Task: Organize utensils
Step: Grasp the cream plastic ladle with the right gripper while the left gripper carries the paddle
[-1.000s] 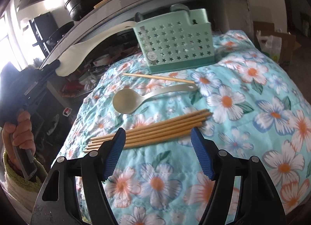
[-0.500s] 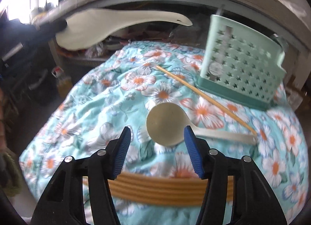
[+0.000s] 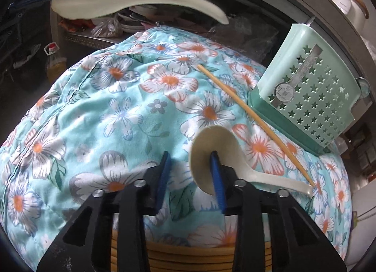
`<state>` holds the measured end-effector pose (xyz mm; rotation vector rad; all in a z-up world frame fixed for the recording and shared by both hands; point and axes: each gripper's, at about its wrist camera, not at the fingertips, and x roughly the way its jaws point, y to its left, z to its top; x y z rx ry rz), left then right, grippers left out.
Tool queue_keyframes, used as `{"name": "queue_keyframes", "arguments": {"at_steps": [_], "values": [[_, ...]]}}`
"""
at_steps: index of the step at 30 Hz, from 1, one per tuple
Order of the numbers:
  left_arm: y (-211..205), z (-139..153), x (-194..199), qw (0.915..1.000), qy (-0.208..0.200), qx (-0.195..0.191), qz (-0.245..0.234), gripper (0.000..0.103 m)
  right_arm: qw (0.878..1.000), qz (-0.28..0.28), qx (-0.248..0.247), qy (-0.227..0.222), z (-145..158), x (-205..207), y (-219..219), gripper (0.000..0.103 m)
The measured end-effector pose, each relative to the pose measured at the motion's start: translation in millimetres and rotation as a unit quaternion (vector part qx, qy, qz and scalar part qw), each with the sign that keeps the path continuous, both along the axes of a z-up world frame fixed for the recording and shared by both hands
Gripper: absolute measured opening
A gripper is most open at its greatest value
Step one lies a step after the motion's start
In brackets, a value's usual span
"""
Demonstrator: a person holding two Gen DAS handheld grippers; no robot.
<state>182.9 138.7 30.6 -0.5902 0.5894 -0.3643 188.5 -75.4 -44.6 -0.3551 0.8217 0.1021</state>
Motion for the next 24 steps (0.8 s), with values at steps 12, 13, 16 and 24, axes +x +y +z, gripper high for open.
{"name": "queue_keyframes", "arguments": {"at_steps": [12,13,16,24], "values": [[-2,10,-4,0.9999,-0.009,0.011,0.007,0.001,0.997,-0.016,0.061,-0.054,34,-19,-23,0.006],[-2,11,-5,0.9999,-0.01,0.011,0.007,0.001,0.995,-0.018,0.075,-0.059,40,-22,-28,0.006],[-5,14,-6,0.9998,-0.014,0.011,0.005,0.001,0.989,-0.023,0.124,-0.072,60,-32,-47,0.005],[-24,42,-17,0.9981,-0.057,0.018,-0.011,0.001,0.96,-0.055,0.247,-0.121,117,-64,-126,0.003]]}}
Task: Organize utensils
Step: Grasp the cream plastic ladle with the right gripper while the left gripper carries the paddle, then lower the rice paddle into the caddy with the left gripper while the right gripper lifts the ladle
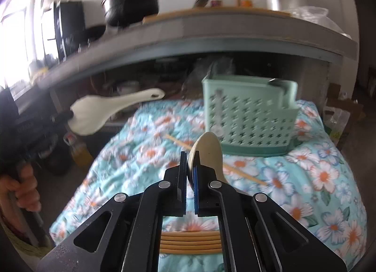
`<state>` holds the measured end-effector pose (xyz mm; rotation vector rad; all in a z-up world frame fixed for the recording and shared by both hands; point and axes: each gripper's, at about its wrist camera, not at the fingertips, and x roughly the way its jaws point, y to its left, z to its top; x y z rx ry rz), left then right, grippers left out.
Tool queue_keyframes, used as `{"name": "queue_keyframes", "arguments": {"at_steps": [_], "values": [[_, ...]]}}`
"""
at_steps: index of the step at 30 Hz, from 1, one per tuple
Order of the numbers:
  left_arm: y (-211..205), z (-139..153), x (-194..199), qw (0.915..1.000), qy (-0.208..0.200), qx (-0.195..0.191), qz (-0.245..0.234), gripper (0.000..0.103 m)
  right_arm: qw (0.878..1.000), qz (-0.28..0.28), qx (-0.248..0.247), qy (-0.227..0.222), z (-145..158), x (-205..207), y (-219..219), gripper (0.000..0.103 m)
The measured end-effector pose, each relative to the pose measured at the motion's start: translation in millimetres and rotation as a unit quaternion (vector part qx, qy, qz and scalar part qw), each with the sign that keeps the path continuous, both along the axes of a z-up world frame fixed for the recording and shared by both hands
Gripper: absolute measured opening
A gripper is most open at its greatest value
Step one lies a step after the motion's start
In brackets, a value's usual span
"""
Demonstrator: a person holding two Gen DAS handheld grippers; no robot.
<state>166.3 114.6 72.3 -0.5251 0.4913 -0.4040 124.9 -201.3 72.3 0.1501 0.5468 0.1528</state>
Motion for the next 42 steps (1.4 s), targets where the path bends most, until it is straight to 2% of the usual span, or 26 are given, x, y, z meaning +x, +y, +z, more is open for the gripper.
{"name": "queue_keyframes", "arguments": {"at_steps": [6,9,13,16,18,19,22,24,29,31,34,36,38,40,42], "values": [[-22,34,-3,0.9983,-0.054,0.004,-0.021,0.001,0.998,-0.033,0.047,-0.035,27,-19,-48,0.003],[-40,49,0,0.9961,-0.078,0.021,-0.036,0.001,0.996,-0.048,0.06,-0.046,34,-28,-61,0.003],[-74,68,3,0.9887,-0.114,0.086,-0.046,0.001,0.995,-0.062,0.063,-0.055,38,-34,-71,0.003],[-106,79,7,0.9748,-0.147,0.16,-0.05,0.001,0.994,-0.067,0.065,-0.058,37,-36,-74,0.003],[-129,84,9,0.958,-0.169,0.226,-0.051,0.001,0.994,-0.068,0.067,-0.058,37,-37,-77,0.003],[-142,86,9,0.9463,-0.182,0.261,-0.055,0.001,0.994,-0.068,0.069,-0.058,36,-37,-79,0.003],[-173,85,11,0.9069,-0.215,0.357,-0.062,0.001,0.993,-0.07,0.073,-0.057,33,-37,-83,0.003],[-192,81,15,0.8763,-0.232,0.417,-0.068,0.001,0.993,-0.072,0.077,-0.056,31,-37,-85,0.003],[-224,72,28,0.8108,-0.245,0.523,-0.096,0.001,0.992,-0.074,0.083,-0.053,28,-37,-89,0.003],[-233,70,37,0.7925,-0.24,0.548,-0.117,0.001,0.992,-0.076,0.084,-0.054,28,-37,-92,0.003],[-247,70,50,0.7725,-0.226,0.576,-0.141,0.001,0.991,-0.079,0.09,-0.055,25,-38,-96,0.003],[-258,68,57,0.7541,-0.215,0.601,-0.155,0.001,0.991,-0.08,0.092,-0.053,24,-38,-97,0.003],[-268,65,60,0.7398,-0.205,0.619,-0.164,0.002,0.991,-0.08,0.094,-0.052,22,-39,-99,0.003],[-276,64,65,0.7319,-0.19,0.631,-0.175,0.002,0.991,-0.08,0.097,-0.051,21,-39,-101,0.003],[-284,64,72,0.7304,-0.172,0.634,-0.186,0.002,0.991,-0.079,0.098,-0.051,20,-39,-102,0.003]]}}
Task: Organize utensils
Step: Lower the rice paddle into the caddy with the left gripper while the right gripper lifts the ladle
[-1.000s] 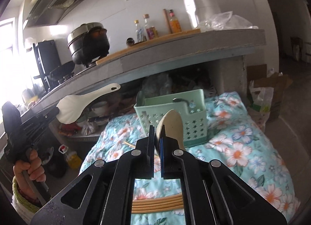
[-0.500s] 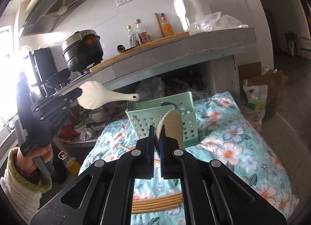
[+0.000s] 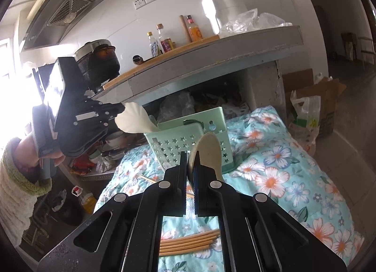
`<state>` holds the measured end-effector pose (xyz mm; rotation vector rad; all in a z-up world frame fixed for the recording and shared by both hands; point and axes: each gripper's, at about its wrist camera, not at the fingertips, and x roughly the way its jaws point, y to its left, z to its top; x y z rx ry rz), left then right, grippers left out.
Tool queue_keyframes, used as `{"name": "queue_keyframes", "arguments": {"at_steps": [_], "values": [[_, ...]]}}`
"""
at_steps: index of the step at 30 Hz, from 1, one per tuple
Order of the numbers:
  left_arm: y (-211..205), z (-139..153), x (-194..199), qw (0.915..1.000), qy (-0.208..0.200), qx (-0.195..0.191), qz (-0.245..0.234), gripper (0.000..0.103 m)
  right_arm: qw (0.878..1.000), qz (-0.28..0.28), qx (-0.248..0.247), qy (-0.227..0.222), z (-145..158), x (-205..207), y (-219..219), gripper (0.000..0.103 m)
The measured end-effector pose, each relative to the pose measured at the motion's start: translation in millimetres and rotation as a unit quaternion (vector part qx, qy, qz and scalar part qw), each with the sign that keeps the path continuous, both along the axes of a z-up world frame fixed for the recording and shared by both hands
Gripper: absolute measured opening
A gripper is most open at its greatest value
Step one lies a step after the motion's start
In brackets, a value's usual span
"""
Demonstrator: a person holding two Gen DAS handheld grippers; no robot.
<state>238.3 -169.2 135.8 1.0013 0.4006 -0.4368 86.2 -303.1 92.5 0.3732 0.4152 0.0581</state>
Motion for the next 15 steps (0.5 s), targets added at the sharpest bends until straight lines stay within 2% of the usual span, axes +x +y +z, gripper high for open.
{"name": "queue_keyframes", "arguments": {"at_steps": [3,7,9,11,14,15], "values": [[-5,3,11,0.9992,0.032,-0.024,0.011,0.005,1.0,0.0,0.0,0.0,0,0,0,0.003],[-7,6,26,0.9931,0.079,-0.084,0.019,0.007,1.0,0.001,0.001,0.003,-2,1,-1,0.003],[-4,8,35,0.9864,0.104,-0.124,0.026,0.011,1.0,0.001,-0.001,0.004,-2,1,-1,0.003],[0,11,43,0.9787,0.123,-0.161,0.033,0.024,1.0,0.0,-0.003,0.005,-2,1,-2,0.003],[14,21,51,0.9605,0.135,-0.24,0.038,0.039,1.0,-0.003,-0.003,0.006,-3,2,-3,0.003],[21,25,53,0.9532,0.135,-0.267,0.044,0.041,1.0,-0.004,-0.001,0.006,-3,2,-4,0.003]]}}
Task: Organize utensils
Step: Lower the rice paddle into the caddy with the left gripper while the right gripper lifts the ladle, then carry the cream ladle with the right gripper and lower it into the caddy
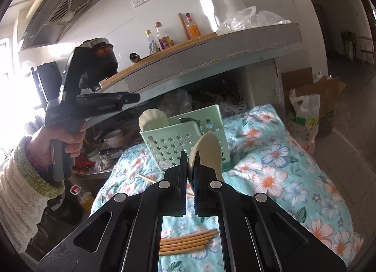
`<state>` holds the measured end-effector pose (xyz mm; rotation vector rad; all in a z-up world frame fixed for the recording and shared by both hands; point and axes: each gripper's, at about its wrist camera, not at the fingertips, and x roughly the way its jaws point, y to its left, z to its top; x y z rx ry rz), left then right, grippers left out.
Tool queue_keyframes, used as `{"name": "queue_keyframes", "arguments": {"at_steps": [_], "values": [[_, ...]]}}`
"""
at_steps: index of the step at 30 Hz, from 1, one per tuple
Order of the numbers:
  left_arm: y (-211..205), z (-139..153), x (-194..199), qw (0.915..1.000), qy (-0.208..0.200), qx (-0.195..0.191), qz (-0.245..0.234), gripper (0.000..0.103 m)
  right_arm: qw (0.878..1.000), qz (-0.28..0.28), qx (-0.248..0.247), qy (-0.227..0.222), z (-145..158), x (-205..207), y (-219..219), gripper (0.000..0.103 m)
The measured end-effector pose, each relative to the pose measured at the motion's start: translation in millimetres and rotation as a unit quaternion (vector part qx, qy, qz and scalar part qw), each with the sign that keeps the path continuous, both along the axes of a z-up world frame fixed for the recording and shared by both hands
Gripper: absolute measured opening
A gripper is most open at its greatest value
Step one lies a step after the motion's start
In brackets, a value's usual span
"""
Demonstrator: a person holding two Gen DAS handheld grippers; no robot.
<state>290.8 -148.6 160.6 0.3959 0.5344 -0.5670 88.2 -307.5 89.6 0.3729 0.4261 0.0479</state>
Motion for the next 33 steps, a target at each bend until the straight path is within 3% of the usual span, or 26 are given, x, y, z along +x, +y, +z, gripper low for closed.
{"name": "queue_keyframes", "arguments": {"at_steps": [5,10,15,23,33], "values": [[29,12,-16,0.9952,-0.021,-0.092,0.028,0.059,1.0,0.006,0.018,-0.012,8,-1,-10,0.003],[53,2,-43,0.9899,-0.024,-0.136,0.035,0.073,0.997,0.032,0.052,-0.042,33,3,-30,0.003],[77,-29,-65,0.9833,0.014,-0.175,0.049,0.079,0.992,0.057,0.071,-0.087,66,19,-48,0.003],[108,-72,-100,0.9723,0.06,-0.218,0.062,0.086,0.981,0.105,0.127,-0.105,86,72,-63,0.003],[136,-93,-122,0.9707,0.054,-0.224,0.07,0.094,0.966,0.144,0.189,-0.104,63,128,-67,0.003]]}}
